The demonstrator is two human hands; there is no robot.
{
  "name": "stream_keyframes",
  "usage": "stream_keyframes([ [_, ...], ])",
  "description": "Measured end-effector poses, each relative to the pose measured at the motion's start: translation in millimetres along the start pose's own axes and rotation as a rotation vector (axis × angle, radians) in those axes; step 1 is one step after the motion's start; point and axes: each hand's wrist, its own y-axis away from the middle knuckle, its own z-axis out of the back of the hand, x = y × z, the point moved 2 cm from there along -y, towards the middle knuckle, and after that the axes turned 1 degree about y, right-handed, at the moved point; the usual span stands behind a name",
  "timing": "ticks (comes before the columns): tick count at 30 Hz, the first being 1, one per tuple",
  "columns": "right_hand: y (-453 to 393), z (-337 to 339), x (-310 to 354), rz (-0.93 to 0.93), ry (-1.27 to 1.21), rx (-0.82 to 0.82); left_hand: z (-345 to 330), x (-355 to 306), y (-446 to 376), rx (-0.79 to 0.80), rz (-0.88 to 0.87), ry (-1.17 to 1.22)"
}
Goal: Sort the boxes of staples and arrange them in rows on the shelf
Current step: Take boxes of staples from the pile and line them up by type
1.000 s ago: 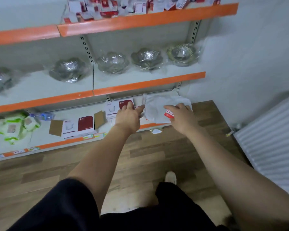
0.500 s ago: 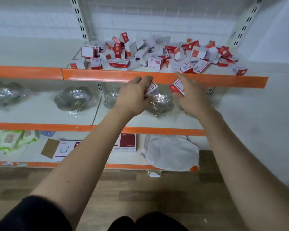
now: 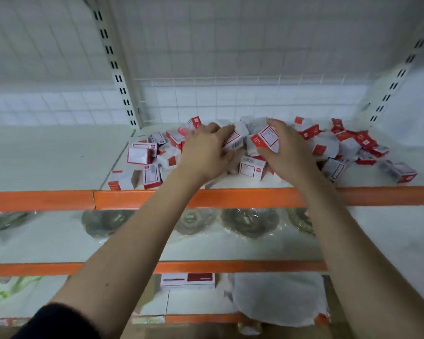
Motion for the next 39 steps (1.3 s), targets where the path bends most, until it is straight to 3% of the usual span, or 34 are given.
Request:
stream_keyframes([
  [11, -26.1, 9.5, -25.7, -0.331, 0.119, -0.059, -33.1, -6.5, -126.9, 0.160, -0.295, -0.048],
  [18, -24.4, 9.7, -29.8, -0.364, 0.163, -0.005, -67.7, -8.6, -157.7, 0.401, -0.311, -0.133],
  [23, -42.0, 5.7, -29.0, -0.354, 0.222, 0.055, -66.2, -3.1, -159.8, 0.441, -0.260, -0.108],
  [31, -75.2, -0.2, -28.3, -0.350, 0.339, 0.140, -22.2, 17.4, -123.3, 0.246, -0.081, 0.116],
  [39, -83.8, -9.6, -35.8, -0.327, 0.301, 0.187, -7.9, 18.1, -78.2, 0.159, 0.003, 0.084],
])
